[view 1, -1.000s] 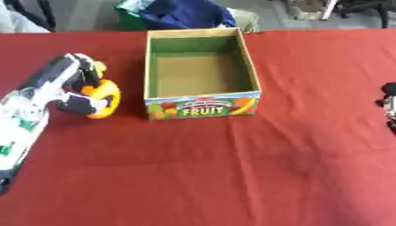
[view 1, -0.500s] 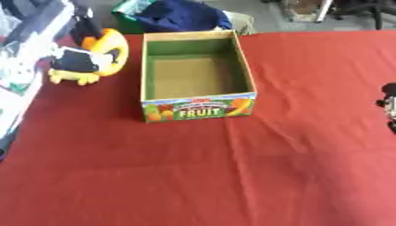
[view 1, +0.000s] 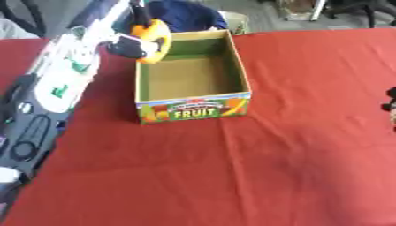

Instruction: Pick up objects on the table and place them in the box.

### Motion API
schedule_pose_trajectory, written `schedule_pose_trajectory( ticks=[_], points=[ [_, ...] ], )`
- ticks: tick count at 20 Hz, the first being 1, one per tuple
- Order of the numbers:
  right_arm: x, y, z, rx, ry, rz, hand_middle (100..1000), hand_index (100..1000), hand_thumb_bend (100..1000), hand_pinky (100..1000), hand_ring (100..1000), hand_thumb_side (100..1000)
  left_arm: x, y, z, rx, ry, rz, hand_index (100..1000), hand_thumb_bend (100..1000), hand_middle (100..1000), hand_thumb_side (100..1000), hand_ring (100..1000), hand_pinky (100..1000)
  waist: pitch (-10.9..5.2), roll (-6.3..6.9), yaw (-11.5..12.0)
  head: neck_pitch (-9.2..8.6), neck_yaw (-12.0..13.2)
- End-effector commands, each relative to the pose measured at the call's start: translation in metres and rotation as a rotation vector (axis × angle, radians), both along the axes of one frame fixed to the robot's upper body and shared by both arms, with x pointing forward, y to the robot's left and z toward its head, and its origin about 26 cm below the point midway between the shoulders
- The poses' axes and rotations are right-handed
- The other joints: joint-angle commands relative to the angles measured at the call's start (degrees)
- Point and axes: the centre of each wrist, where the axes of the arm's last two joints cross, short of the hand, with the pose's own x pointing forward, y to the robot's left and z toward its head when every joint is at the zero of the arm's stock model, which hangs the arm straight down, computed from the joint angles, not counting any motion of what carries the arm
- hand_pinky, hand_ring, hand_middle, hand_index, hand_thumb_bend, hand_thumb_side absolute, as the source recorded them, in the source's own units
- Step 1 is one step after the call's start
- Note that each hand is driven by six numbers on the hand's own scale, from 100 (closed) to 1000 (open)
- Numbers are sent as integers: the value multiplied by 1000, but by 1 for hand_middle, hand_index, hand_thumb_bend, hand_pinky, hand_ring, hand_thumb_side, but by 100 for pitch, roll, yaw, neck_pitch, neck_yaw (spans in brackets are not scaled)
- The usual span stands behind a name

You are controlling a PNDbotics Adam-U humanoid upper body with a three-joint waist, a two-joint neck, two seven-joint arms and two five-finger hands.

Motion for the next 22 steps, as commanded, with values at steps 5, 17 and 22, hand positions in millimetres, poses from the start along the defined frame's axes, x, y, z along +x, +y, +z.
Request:
schedule_pose_trajectory(
  ticks=[5, 17, 22],
  points=[
    [3, 4, 7, -10, -18, 37, 627, 815, 100, 679, 770, 250, 21, -22, -25, 7, 35, -30, 624, 633, 523, 100, 539, 577, -36, -1, -136, -107, 157],
    [2, 2, 5, -14, -11, 27, 627, 814, 100, 679, 770, 251, 1, 16, 4, -99, -45, -98, 792, 981, 712, 355, 724, 688, -57, 33, -28, -123, 40],
    [1, -1, 2, -19, -2, 17, 627, 814, 100, 679, 770, 251, -21, 59, 45, -131, -146, -41, 776, 940, 674, 306, 685, 674, -90, 80, 70, -114, -10]
  ],
)
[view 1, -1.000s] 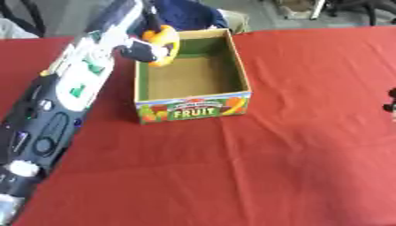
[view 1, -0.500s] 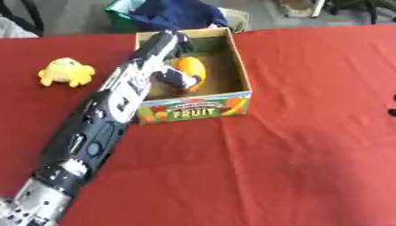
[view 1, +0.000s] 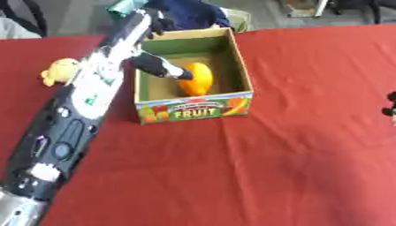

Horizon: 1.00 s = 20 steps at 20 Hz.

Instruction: Pick up objects on the table and place them in the box.

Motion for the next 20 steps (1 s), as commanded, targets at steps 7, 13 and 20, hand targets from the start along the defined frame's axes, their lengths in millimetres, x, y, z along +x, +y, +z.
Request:
schedule_pose_trajectory(
  ticks=[7, 13, 20],
  points=[
    [0, -6, 6, -25, -16, -14, 627, 814, 100, 679, 770, 251, -8, 89, 26, 60, -23, 262, 769, 882, 668, 236, 685, 687, -123, 21, 14, -107, -37],
    [0, -6, 6, -24, -16, -15, 627, 815, 100, 680, 771, 252, 8, 132, 0, 132, 17, 474, 766, 834, 669, 140, 679, 690, -115, 23, -14, -139, -27],
    [0, -6, 6, -23, -18, -13, 627, 815, 100, 680, 771, 252, 18, 154, -25, 134, 88, 558, 755, 807, 653, 100, 668, 688, -105, 4, -45, -164, -26]
  ],
)
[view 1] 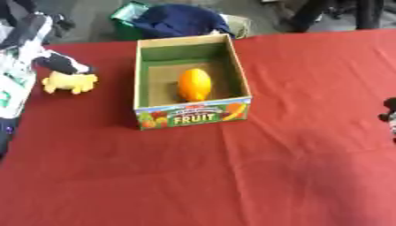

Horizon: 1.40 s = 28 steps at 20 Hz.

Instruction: Pick up objects on the table and place them in the box.

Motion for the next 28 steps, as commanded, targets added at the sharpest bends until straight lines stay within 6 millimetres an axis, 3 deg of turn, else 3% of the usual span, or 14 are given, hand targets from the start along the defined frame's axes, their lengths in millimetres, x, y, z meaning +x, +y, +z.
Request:
schedule_pose_trajectory(
  ticks=[1, 9, 17, 24, 27, 28],
  points=[
    [0, -4, 7, -23, -21, -4, 627, 815, 100, 680, 771, 252, 1, 17, 11, 7, -18, 44, 754, 806, 652, 100, 667, 688, -97, -11, -10, -64, -2],
    [0, -4, 7, -21, -20, -2, 627, 815, 100, 681, 772, 252, 2, 27, -1, 18, 59, 64, 752, 782, 651, 100, 666, 694, -82, -10, -34, -69, -16],
    [1, -3, 8, -20, -26, 3, 627, 816, 100, 681, 773, 252, 3, 32, -6, 39, 19, 131, 760, 723, 683, 100, 679, 692, -16, -48, -75, -127, -32],
    [1, -2, 9, -20, -31, 6, 627, 816, 100, 682, 773, 252, 4, 38, -17, 28, 52, 158, 738, 667, 641, 100, 644, 680, 56, -90, -125, -163, -33],
    [1, -2, 9, -20, -31, 6, 627, 815, 100, 682, 774, 252, 4, 40, -21, 30, 53, 176, 694, 590, 593, 100, 603, 662, 66, -96, -127, -167, -33],
    [1, -2, 8, -20, -30, 6, 627, 815, 100, 682, 774, 252, 5, 40, -22, 32, 49, 183, 653, 498, 551, 100, 566, 643, 66, -96, -127, -168, -36]
  ],
)
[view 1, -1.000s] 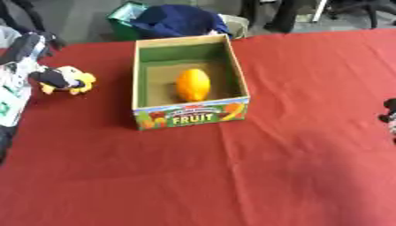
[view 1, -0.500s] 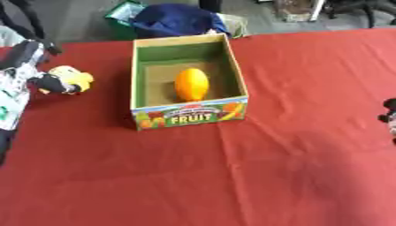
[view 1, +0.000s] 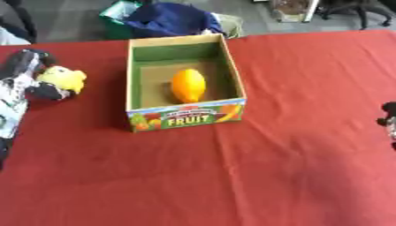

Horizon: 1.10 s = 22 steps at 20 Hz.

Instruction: Pick up objects on the table and place them in the box.

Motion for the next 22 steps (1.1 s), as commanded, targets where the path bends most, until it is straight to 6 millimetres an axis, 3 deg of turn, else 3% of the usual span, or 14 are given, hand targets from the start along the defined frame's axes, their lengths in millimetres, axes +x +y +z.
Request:
schedule_pose_trajectory(
  ticks=[1, 2, 7, 13, 17, 22],
  points=[
    [1, -2, 8, -17, -25, 1, 627, 815, 100, 682, 774, 252, -1, 11, 15, 24, -49, 43, 612, 414, 508, 100, 525, 618, -85, -8, -4, -68, -17],
    [1, -2, 8, -17, -24, 1, 627, 815, 100, 682, 774, 252, -1, 11, 15, 28, -59, 55, 565, 353, 464, 100, 483, 591, -88, -8, -4, -70, -19],
    [1, -3, 7, -16, -23, -1, 627, 815, 100, 682, 774, 252, -2, 12, 16, 28, -112, 97, 489, 268, 371, 100, 406, 539, -103, -3, -5, -82, -20],
    [1, -3, 7, -15, -22, -2, 627, 815, 100, 682, 774, 252, -6, 2, 44, -2, -227, 59, 472, 296, 352, 100, 391, 520, -132, -1, 11, -70, -32],
    [1, -3, 6, -16, -19, -1, 627, 815, 100, 683, 774, 252, -12, -21, 77, -27, -320, -47, 478, 297, 358, 100, 397, 515, -159, 4, 21, -59, -41],
    [1, -3, 6, -17, -15, 4, 628, 816, 100, 683, 775, 252, -20, -68, 109, -33, -385, -238, 482, 301, 364, 100, 403, 513, -192, 10, 3, -40, -21]
  ],
)
